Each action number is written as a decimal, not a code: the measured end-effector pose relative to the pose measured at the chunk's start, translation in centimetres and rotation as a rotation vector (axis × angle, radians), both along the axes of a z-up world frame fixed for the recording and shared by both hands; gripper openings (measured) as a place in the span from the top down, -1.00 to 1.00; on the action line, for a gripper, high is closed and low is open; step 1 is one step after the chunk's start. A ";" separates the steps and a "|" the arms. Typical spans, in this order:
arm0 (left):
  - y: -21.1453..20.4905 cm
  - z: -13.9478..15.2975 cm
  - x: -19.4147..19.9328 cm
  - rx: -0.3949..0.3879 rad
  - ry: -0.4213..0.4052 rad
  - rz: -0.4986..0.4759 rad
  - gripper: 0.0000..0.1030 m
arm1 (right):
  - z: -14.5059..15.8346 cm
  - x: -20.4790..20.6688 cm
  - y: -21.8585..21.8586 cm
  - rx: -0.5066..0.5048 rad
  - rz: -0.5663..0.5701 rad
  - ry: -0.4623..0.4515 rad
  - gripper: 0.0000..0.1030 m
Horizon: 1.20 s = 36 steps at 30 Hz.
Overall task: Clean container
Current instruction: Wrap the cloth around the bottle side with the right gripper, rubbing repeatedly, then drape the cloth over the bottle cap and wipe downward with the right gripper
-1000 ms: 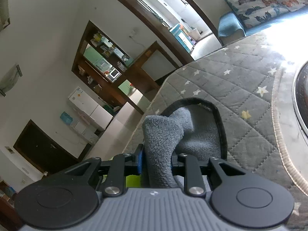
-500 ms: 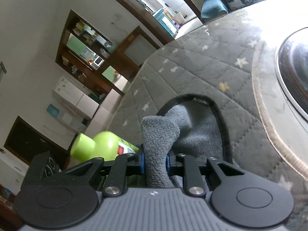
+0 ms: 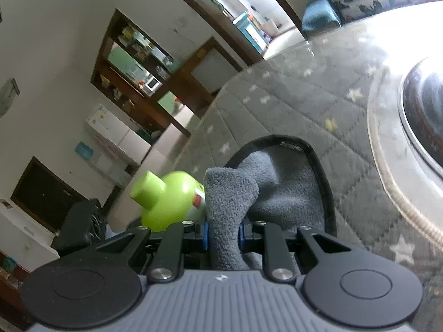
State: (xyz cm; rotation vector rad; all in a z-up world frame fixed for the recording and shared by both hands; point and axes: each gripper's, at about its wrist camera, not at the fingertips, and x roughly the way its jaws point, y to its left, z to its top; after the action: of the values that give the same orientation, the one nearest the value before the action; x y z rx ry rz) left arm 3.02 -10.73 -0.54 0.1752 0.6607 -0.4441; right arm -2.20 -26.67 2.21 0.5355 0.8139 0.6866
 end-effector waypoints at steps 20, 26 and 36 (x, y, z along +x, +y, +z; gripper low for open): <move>-0.2 0.1 -1.4 0.000 0.002 0.014 -1.00 | 1.1 2.1 1.3 0.079 -0.005 -0.037 0.63; -0.3 0.1 -2.1 0.001 0.002 0.014 -1.00 | -0.5 2.5 1.4 0.067 -0.011 0.018 0.63; -0.2 0.3 -2.3 -0.001 0.003 0.014 -1.00 | -1.3 1.6 1.1 0.040 -0.027 0.047 0.64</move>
State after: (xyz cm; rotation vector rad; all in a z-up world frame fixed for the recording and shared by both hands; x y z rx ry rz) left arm 0.70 -10.91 -0.27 0.1693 0.6642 -0.4310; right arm -0.62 -25.62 0.92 0.5999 0.8364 0.6685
